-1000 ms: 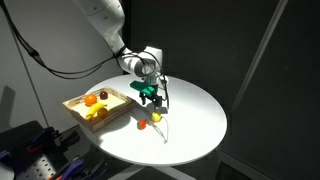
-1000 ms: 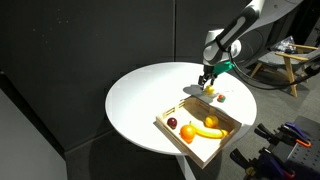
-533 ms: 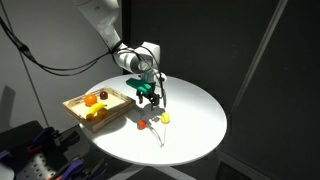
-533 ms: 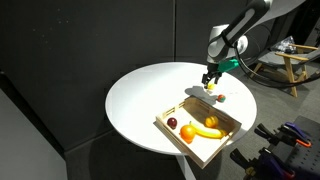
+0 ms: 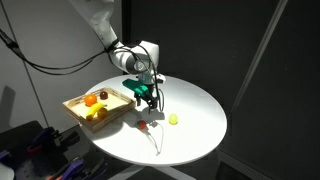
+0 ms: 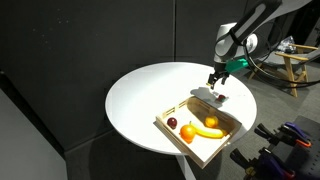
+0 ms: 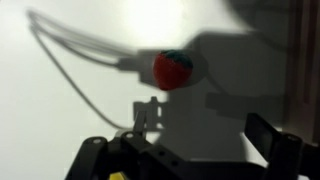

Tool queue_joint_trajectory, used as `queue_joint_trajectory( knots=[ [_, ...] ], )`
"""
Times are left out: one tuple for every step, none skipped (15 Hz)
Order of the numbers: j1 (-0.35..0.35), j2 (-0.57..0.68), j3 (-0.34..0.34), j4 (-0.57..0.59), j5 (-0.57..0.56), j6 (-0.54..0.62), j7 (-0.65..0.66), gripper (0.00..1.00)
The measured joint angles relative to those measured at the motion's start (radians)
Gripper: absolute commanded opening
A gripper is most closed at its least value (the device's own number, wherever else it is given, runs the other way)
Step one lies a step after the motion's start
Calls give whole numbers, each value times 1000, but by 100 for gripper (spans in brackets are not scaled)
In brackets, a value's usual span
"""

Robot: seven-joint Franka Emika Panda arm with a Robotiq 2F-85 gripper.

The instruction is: Pick up the yellow lemon toy from the tray and put it on the table, pick up the red strawberry toy from the table and put it in the tray

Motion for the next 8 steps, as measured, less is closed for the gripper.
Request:
queue_joint_trajectory(
  knots=[
    [-1, -6, -6, -14, 7, 14, 9, 100],
    [-3, -11, -12, -27, 14, 28, 17, 100],
    [-6, -13, -16, -38, 23, 41, 27, 100],
    [-9, -13, -20, -48, 32, 56, 35, 100],
    [-13, -13, -23, -58, 42, 70, 44, 100],
    [-15, -13, -26, -68, 48, 84, 52, 100],
    [-17, -13, -30, -77, 51, 98, 63, 100],
    [-17, -13, -34, -85, 51, 110, 75, 100]
  ],
)
